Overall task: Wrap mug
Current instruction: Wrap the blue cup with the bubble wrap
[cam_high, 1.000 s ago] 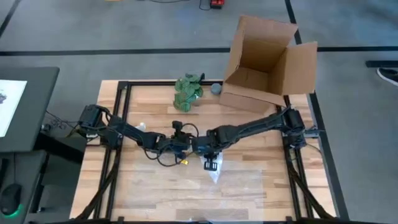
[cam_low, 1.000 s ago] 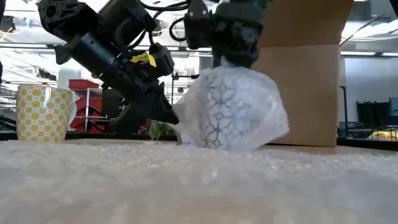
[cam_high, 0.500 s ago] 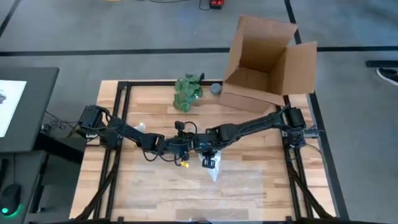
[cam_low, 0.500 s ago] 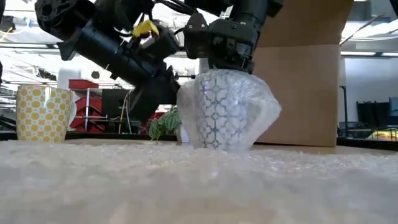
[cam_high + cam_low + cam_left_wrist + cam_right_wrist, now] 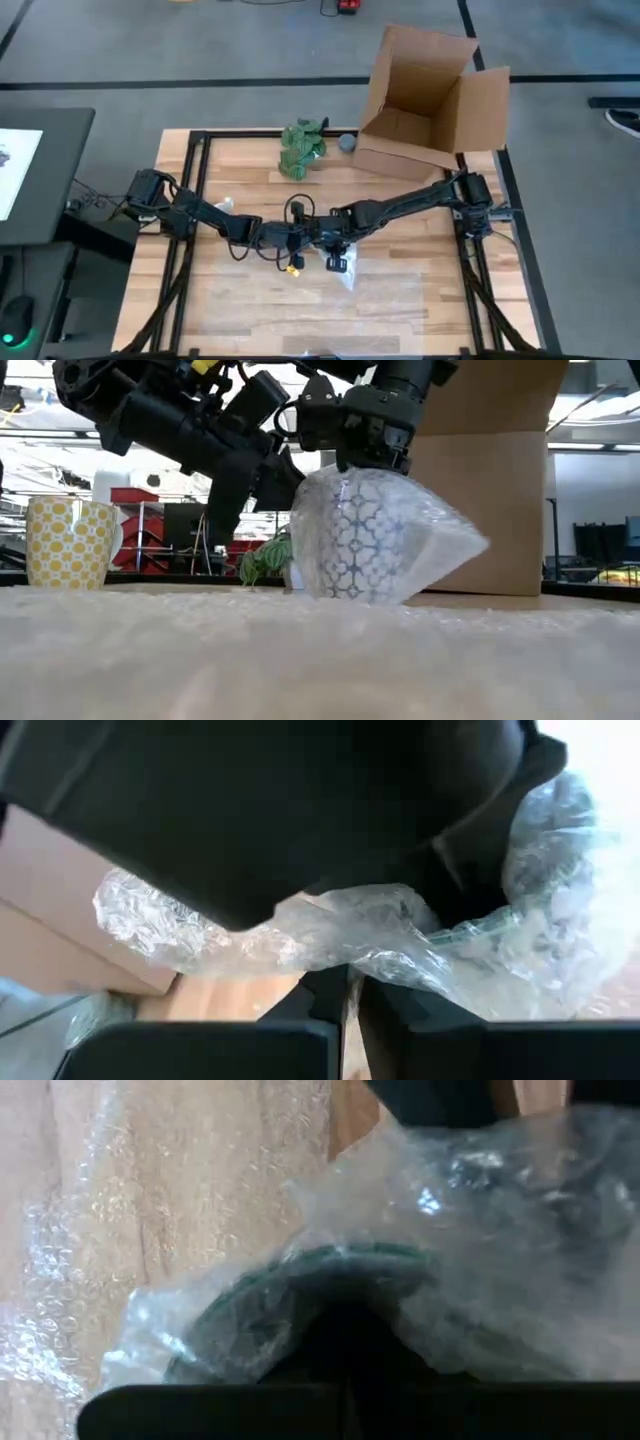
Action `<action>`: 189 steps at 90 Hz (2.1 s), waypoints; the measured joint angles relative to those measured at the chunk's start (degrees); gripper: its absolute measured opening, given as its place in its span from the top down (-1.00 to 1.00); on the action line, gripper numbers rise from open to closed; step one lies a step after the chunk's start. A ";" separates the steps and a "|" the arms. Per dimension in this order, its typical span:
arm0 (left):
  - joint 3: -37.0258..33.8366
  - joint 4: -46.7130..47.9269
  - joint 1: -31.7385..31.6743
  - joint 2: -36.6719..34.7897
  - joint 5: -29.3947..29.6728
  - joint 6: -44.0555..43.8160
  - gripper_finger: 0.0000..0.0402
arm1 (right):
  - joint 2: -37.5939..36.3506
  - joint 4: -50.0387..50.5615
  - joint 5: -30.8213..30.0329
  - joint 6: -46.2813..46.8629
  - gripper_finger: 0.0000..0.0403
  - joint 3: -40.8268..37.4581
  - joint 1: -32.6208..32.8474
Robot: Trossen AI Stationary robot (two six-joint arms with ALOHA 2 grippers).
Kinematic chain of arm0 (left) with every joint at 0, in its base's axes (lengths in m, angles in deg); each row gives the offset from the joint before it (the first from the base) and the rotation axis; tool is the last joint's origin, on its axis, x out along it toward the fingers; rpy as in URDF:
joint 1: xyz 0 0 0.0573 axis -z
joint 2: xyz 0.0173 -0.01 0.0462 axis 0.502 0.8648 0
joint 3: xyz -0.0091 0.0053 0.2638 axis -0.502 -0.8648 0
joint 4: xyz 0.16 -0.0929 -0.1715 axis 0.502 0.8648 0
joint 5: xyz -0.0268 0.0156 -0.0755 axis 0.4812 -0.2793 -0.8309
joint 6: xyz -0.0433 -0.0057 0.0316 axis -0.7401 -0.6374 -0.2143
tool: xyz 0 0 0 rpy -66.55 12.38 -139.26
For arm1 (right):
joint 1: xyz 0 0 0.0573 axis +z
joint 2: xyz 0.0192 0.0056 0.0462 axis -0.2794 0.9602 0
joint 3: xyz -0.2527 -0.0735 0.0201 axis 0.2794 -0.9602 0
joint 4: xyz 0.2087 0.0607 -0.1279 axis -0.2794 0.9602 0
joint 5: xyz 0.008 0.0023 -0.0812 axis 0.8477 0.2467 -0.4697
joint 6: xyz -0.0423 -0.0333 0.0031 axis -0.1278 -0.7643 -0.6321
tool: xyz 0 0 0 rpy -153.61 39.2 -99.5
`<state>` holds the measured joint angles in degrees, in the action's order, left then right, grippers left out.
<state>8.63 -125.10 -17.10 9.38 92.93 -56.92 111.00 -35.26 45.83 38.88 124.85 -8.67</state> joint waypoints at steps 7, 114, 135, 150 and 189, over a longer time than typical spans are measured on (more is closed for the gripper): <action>0.00 0.09 0.00 0.00 -0.15 0.00 1.00 | 0.01 -0.03 0.01 -0.45 1.00 0.00 0.00; 0.13 -1.13 -0.35 -1.56 0.70 0.06 1.00 | -9.42 2.03 -0.41 7.78 0.49 -2.05 2.93; 0.03 2.32 -0.24 -3.95 -2.31 0.03 1.00 | -3.95 -0.26 -0.79 7.40 0.50 -2.94 1.51; 0.00 4.92 -0.31 -4.37 -7.37 -1.36 0.94 | -3.84 -1.67 -0.47 6.39 0.50 -3.10 0.46; 0.07 4.42 -0.96 -4.48 -10.21 -4.24 0.38 | -3.56 4.41 -0.22 4.96 0.50 0.98 0.61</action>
<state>8.69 -120.69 -18.06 4.90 82.72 -61.16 107.44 -30.86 45.62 43.84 125.83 -8.06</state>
